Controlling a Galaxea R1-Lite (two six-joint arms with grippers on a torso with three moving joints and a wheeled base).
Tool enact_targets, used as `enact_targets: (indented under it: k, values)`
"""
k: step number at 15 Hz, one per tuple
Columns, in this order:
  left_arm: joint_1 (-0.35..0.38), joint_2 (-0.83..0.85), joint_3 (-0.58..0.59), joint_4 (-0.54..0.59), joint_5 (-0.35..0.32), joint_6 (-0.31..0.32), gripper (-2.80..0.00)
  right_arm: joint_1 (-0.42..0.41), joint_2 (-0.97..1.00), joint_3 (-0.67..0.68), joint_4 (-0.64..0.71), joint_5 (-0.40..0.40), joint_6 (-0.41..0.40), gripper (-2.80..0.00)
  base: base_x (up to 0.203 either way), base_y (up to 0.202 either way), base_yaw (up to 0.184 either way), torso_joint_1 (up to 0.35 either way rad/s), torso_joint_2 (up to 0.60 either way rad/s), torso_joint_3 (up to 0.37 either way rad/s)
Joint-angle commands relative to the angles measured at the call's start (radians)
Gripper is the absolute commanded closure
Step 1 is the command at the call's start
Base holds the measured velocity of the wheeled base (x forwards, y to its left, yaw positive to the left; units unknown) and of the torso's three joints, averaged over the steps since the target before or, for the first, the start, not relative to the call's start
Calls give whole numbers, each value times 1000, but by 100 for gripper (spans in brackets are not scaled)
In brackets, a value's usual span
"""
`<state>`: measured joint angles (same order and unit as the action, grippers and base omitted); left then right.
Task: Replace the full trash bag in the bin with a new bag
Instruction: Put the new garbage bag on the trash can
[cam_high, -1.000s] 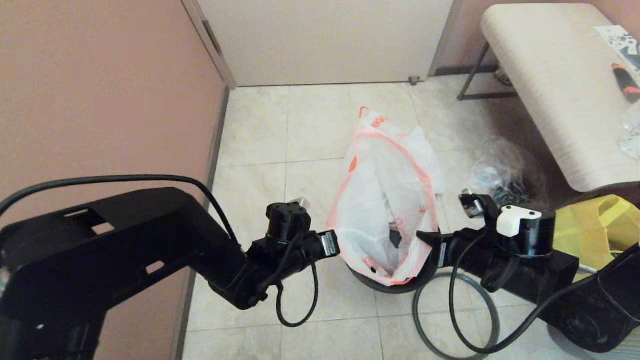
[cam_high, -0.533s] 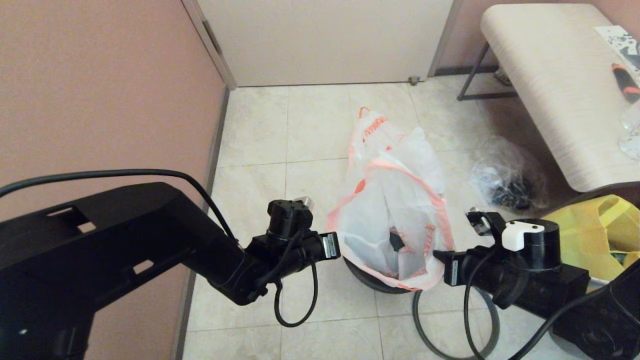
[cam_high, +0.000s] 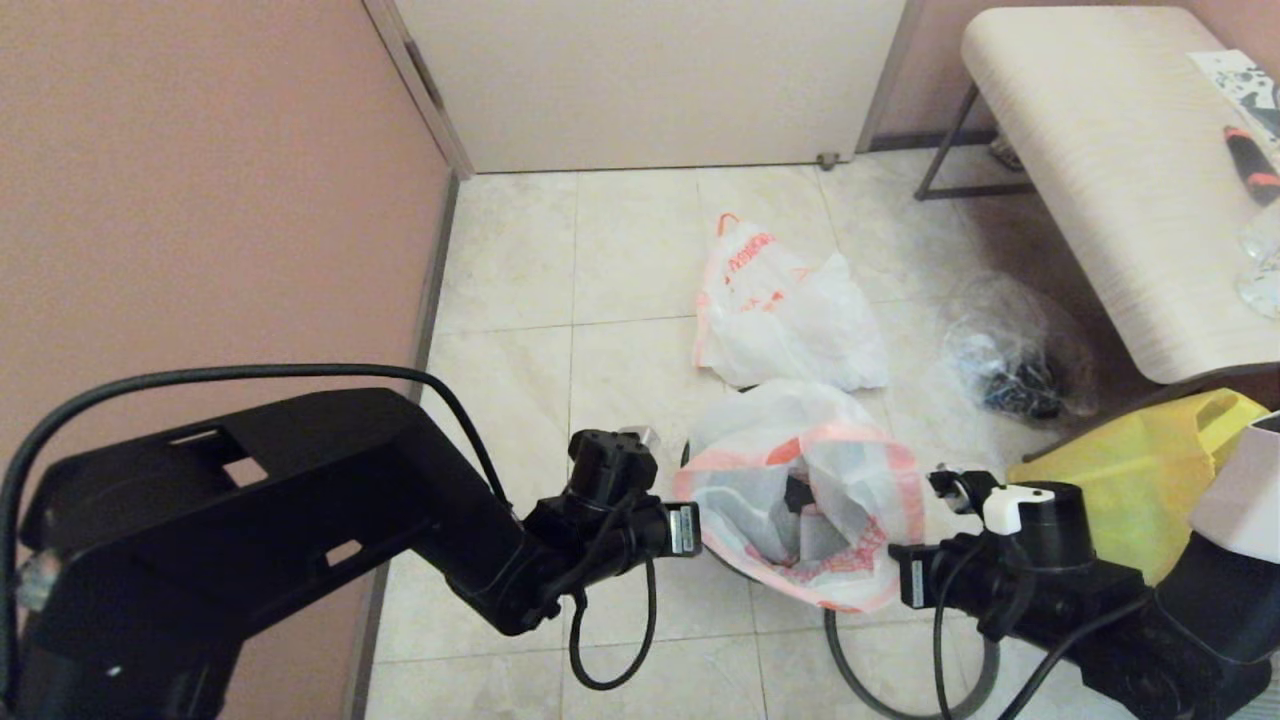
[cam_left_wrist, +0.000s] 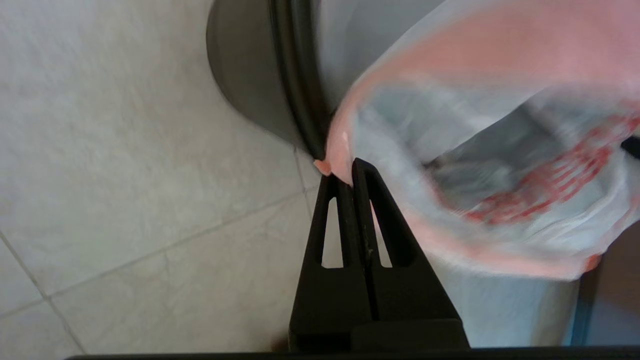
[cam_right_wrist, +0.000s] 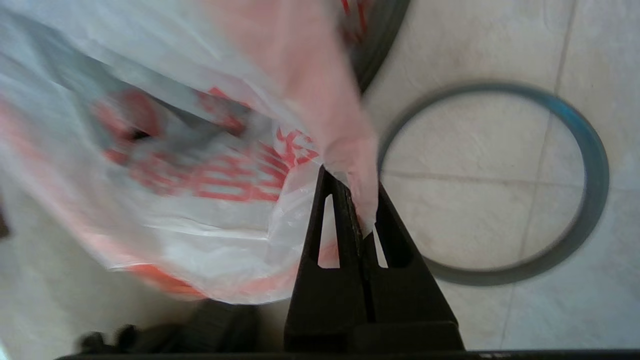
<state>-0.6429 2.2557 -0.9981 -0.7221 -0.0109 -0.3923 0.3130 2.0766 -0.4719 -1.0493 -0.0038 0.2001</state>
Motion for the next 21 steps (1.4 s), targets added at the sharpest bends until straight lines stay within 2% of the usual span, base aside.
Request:
enact_targets:
  k: [1,4,7,11,14,19,21]
  values:
    - [-9,46,-1,-5,0,-2,0,-10,78,-1,-27,-3,-3,0,0,0,0,0,0,0]
    - [-9,101,-11,-6,0,12,0,-18,195,-20,-112,-10,-40,0,0,0,0,0,0,0]
    - [2,122,-39,-5,2,16,0,-21,301,-134,-160,-89,-104,0,0,0,0,0,0,0]
    - [14,60,-10,-6,2,23,0,-5,293,-216,-166,-102,-137,0,0,0,0,0,0,0]
    - [19,-5,66,-9,0,23,0,61,240,-224,-167,-96,-141,0,0,0,0,0,0,0]
    - [115,-1,101,-23,-3,24,0,131,241,-334,-116,-95,-182,0,0,0,0,0,0,0]
    - [166,38,91,-66,1,78,0,143,255,-432,-16,-94,-183,0,0,0,0,0,0,0]
